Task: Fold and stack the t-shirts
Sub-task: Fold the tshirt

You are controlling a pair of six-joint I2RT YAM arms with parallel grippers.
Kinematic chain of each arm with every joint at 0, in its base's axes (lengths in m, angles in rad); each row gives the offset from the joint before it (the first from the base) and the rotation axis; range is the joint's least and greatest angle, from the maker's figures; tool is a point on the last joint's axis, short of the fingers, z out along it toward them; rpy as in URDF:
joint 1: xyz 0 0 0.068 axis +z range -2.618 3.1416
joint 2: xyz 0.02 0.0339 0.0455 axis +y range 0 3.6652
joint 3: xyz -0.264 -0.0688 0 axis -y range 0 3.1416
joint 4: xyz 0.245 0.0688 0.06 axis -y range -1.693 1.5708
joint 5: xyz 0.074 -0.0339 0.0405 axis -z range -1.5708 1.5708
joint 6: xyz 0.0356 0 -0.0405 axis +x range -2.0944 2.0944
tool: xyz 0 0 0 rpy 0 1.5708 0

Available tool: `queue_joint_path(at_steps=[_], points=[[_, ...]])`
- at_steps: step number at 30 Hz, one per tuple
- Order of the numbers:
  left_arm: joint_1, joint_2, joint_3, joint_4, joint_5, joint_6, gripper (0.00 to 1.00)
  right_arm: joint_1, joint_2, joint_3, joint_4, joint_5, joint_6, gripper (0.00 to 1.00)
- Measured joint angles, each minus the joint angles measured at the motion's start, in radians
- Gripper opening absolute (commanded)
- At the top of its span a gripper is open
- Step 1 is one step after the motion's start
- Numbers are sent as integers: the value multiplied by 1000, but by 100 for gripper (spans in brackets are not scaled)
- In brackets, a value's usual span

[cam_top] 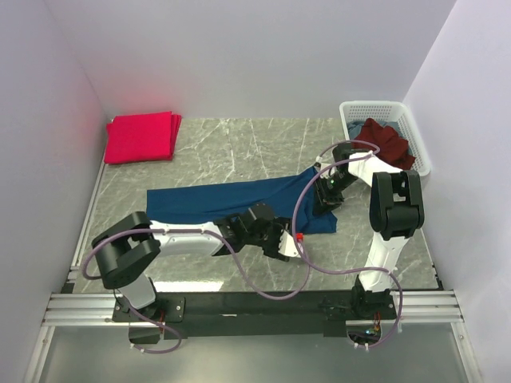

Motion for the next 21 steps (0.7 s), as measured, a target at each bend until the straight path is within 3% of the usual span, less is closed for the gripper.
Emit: queue_joint_path(at_steps=[1, 8, 17, 21], points=[[0, 13, 4, 10, -3, 0, 70, 0, 0, -1, 1, 4, 2, 41], [-19, 93, 20, 51, -13, 8, 59, 0, 1, -6, 6, -8, 11, 14], [-39, 213, 60, 118, -60, 48, 50, 0, 2, -6, 4, -29, 9, 0], [-38, 229, 56, 146, -87, 71, 47, 0, 2, -6, 3, -39, 6, 0]])
